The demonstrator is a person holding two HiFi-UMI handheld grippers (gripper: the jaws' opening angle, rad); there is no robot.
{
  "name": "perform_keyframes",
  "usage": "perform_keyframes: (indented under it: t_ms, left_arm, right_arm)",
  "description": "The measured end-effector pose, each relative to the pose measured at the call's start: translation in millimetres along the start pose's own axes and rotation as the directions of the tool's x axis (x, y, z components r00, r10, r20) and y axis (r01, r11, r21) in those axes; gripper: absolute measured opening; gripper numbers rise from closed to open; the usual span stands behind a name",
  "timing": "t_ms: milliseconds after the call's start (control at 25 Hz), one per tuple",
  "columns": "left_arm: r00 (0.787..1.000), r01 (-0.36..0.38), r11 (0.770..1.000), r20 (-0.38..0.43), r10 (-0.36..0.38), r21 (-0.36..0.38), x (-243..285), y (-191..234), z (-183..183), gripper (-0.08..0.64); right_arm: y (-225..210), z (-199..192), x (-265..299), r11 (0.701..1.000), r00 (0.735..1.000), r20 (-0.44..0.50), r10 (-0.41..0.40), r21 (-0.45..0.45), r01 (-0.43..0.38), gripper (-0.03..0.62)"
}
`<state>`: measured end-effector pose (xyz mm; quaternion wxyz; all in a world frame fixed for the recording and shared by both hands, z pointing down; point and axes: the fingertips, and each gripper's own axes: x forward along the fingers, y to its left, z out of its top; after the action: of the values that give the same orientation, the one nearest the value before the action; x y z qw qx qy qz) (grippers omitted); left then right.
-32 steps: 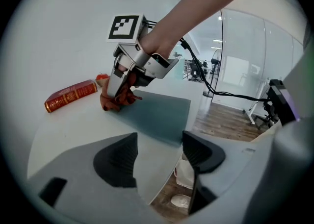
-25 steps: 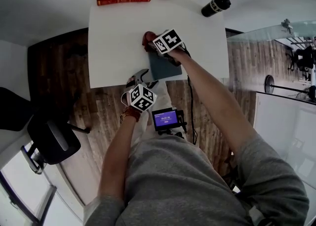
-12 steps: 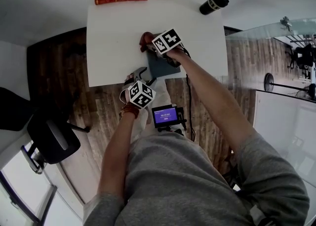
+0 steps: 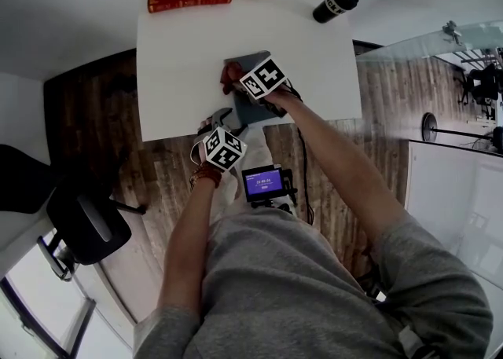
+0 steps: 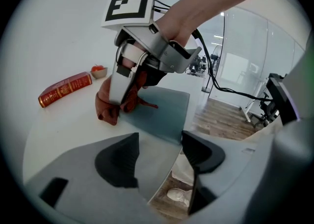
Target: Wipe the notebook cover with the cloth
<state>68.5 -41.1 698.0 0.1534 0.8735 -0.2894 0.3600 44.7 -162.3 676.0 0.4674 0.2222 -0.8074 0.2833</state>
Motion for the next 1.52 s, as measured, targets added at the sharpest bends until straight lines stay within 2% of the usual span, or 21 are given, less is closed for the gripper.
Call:
perform_keyframes:
  t_ms: [840, 1520]
  left_arm:
    - [1.0, 0.0, 1.0, -0.001, 0.0, -0.001, 0, 1, -1, 0.279]
    - [1.0, -0.003, 1.0, -0.002, 0.003, 0.001, 0, -1, 1, 0.281]
  right_arm:
    - [45, -55, -12, 0.997, 0.997, -0.014, 0.078, -0.015, -0.079, 0.137]
    - [75, -99, -24, 0.974, 0.978, -0.006, 0.21, 0.086, -0.209, 0.135]
